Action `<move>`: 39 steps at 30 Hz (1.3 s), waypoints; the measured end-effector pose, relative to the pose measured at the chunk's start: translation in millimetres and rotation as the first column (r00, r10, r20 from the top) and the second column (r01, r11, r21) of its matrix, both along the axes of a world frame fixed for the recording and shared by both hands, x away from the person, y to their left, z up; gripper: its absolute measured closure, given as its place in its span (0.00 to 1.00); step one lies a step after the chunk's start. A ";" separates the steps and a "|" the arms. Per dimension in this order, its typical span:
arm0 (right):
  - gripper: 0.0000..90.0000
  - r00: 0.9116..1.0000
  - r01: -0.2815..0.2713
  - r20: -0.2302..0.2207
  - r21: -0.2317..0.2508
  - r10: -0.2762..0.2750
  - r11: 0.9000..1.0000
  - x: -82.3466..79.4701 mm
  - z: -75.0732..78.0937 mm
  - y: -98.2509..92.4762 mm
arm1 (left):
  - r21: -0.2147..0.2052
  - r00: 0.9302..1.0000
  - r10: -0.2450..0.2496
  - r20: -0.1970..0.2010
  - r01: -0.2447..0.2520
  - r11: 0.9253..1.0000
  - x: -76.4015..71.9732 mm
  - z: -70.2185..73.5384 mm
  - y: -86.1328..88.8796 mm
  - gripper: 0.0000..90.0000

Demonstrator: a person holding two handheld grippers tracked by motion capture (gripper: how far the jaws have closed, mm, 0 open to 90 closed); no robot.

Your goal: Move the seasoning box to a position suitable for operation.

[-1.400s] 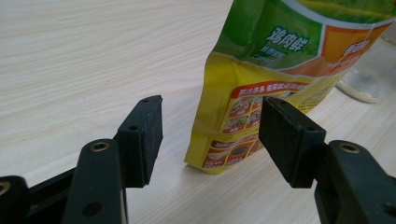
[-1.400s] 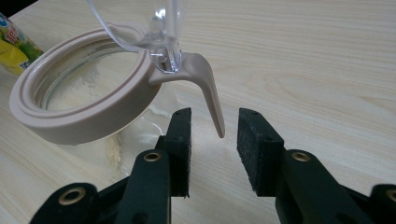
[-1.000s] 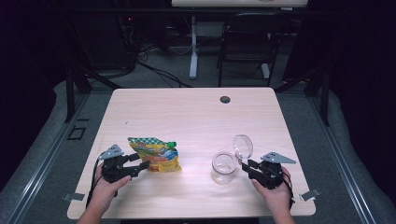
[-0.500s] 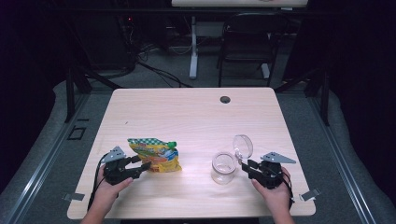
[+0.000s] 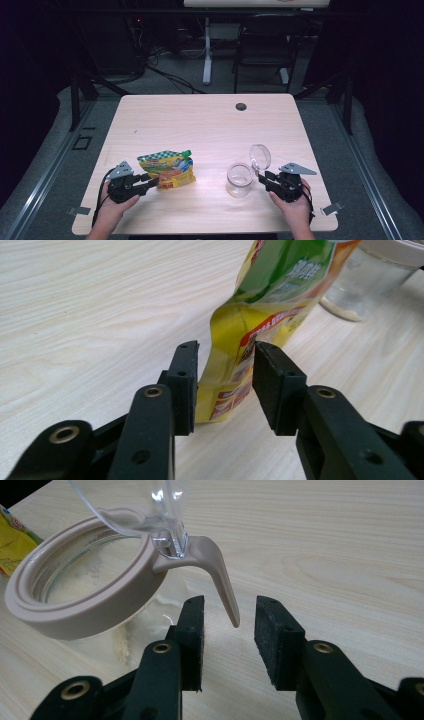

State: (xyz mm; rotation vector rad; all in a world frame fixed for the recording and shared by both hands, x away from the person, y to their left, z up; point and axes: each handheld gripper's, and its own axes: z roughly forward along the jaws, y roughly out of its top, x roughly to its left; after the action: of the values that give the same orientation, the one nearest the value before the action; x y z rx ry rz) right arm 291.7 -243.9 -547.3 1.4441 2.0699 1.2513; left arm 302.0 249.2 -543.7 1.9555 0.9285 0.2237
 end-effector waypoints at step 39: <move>0.71 1.000 0.017 -0.015 0.024 -0.016 1.000 -4.7 -3.6 -7.0 | -0.078 0.995 -0.075 -0.067 0.070 0.994 11.2 -8.1 -16.9 0.58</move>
State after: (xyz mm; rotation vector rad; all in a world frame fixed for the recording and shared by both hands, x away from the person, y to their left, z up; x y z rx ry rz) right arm 287.1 -251.0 -550.9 1.4822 2.0547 1.2672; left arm 313.2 232.4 -551.7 1.9333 0.8960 0.0773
